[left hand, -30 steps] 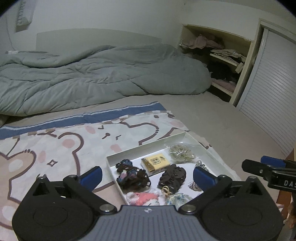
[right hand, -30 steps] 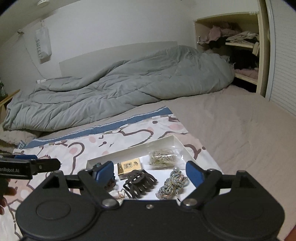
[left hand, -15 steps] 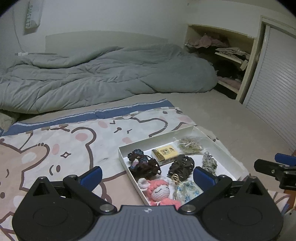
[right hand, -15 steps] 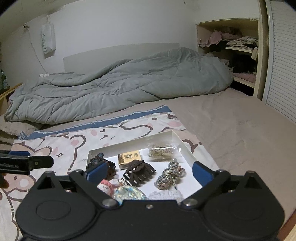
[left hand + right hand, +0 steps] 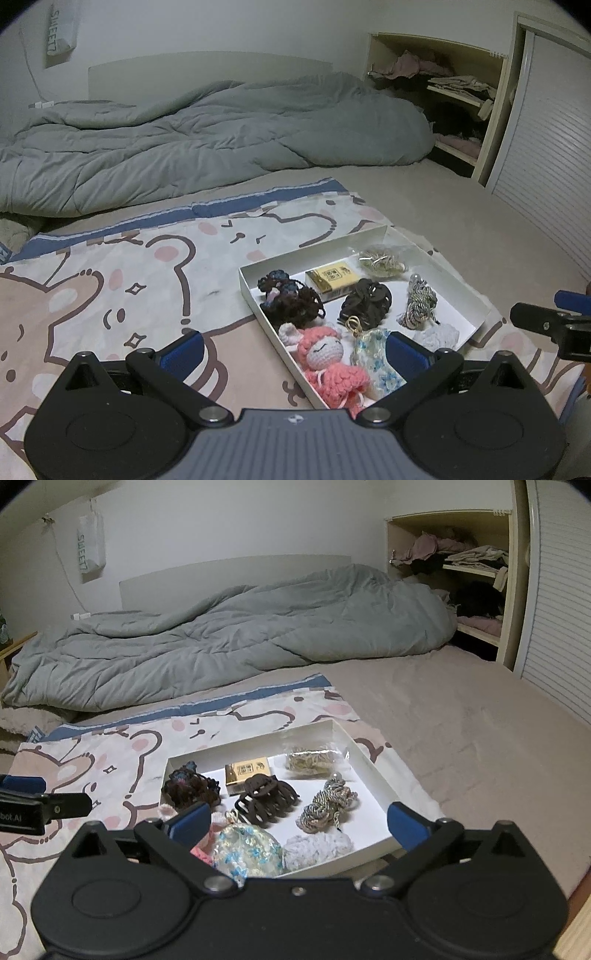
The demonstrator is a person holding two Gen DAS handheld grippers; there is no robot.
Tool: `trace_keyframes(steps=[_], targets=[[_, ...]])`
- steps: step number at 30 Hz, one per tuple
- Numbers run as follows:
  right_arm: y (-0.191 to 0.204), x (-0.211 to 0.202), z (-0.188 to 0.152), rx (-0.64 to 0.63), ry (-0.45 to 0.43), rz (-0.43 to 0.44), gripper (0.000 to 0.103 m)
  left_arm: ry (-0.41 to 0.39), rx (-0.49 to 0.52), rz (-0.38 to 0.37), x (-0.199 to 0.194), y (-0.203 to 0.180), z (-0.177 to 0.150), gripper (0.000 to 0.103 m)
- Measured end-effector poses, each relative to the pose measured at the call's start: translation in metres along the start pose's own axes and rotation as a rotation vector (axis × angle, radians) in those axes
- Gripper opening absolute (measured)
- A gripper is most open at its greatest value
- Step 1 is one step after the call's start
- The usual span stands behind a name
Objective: Organize objects
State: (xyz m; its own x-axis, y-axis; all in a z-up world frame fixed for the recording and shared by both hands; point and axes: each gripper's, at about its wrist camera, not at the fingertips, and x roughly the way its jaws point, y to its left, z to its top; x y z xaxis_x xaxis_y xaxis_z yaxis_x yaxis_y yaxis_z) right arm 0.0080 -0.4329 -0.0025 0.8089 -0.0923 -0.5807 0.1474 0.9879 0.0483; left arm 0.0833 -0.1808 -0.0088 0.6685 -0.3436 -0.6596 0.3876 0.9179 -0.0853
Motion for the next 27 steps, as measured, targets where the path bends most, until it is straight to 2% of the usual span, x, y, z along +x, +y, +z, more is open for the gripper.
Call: trace_keyframes(steps=[8,27], targets=[[0.002,-0.0003,-0.0019,0.001,0.005,0.001,0.103,0.003,0.0,0.029,0.0023,0.001,-0.0006,0.103],[0.0032,0.0029,-0.0043,0.002,0.026,0.003,0.103,0.006,-0.002,0.032,0.002,0.0,-0.002,0.103]])
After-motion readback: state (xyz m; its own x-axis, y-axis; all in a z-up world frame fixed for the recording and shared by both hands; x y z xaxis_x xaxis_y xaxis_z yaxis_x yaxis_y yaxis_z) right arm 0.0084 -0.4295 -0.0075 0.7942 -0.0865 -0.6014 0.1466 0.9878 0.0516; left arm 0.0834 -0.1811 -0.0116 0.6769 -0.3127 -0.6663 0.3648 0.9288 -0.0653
